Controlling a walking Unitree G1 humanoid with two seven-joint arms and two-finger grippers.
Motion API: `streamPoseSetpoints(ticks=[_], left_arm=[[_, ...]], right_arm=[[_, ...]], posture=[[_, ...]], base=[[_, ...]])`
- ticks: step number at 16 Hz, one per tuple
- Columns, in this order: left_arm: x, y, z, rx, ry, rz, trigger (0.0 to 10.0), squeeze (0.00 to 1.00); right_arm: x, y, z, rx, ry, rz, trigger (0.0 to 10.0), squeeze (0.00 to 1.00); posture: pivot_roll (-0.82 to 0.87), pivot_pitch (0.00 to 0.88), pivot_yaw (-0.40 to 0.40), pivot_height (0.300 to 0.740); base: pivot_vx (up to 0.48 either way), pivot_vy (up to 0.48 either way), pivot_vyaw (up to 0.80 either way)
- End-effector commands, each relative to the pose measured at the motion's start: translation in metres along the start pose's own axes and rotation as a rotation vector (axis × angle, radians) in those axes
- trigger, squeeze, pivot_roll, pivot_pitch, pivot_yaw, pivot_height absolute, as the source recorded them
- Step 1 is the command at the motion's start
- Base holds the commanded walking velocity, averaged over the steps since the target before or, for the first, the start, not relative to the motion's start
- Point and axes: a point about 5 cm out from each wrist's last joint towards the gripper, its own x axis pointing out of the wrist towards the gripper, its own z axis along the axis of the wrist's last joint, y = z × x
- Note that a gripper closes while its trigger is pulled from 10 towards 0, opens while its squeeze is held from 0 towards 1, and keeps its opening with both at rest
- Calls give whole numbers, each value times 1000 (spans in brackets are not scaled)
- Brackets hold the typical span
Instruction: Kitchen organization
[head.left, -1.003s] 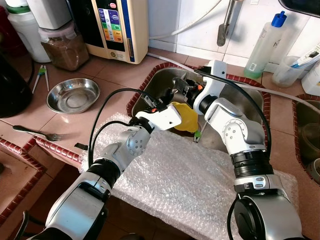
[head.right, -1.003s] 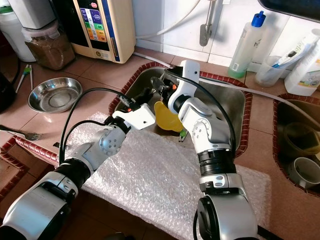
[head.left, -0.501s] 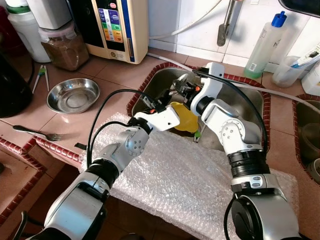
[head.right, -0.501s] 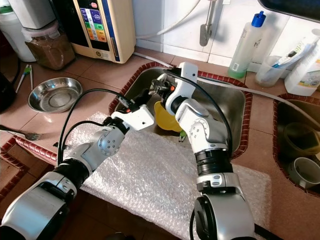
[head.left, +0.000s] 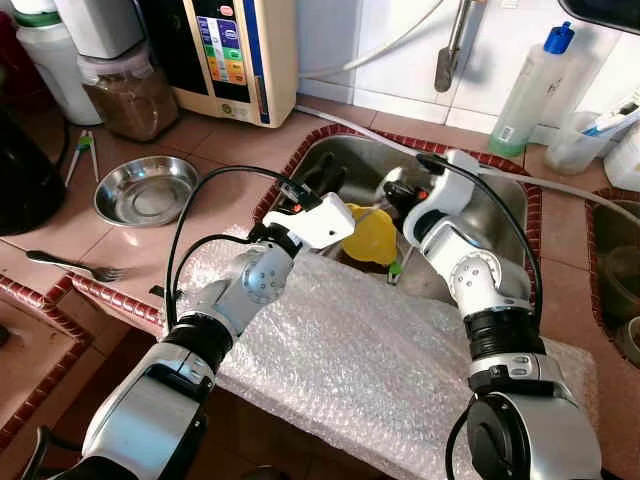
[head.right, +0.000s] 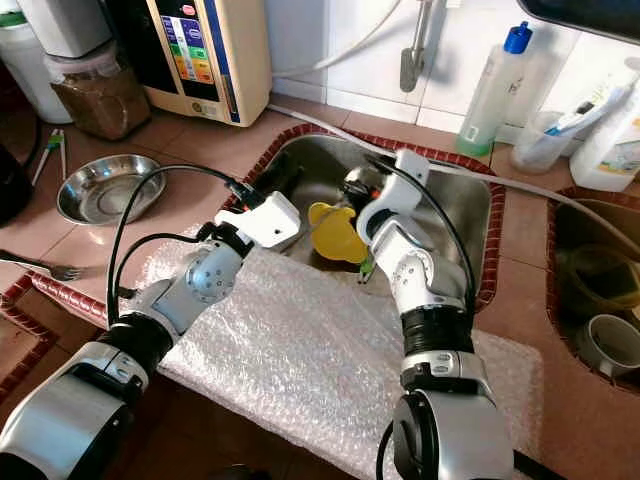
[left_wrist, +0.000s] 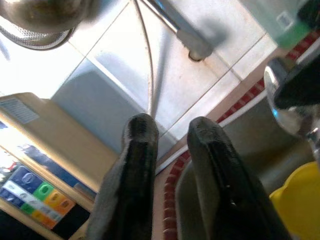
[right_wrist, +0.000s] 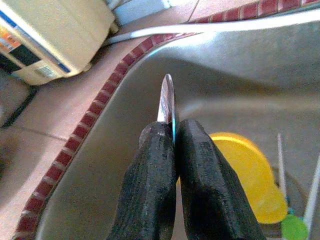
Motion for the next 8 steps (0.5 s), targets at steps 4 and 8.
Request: streamPoseSetpoints(ticks=[4, 8], left_arm=[[0, 5, 10, -213, -63, -76, 10000, 1000], [-9, 12, -7, -397, 37, -130, 10000, 1000]], right_arm=[[1, -12, 7, 34, -74, -91, 0, 0], [-1, -28, 6, 39, -134, -191, 0, 0]], posture=[[2, 127, 58, 740], [13, 142, 67, 740]], base=[[0, 0, 0], [0, 0, 0]])
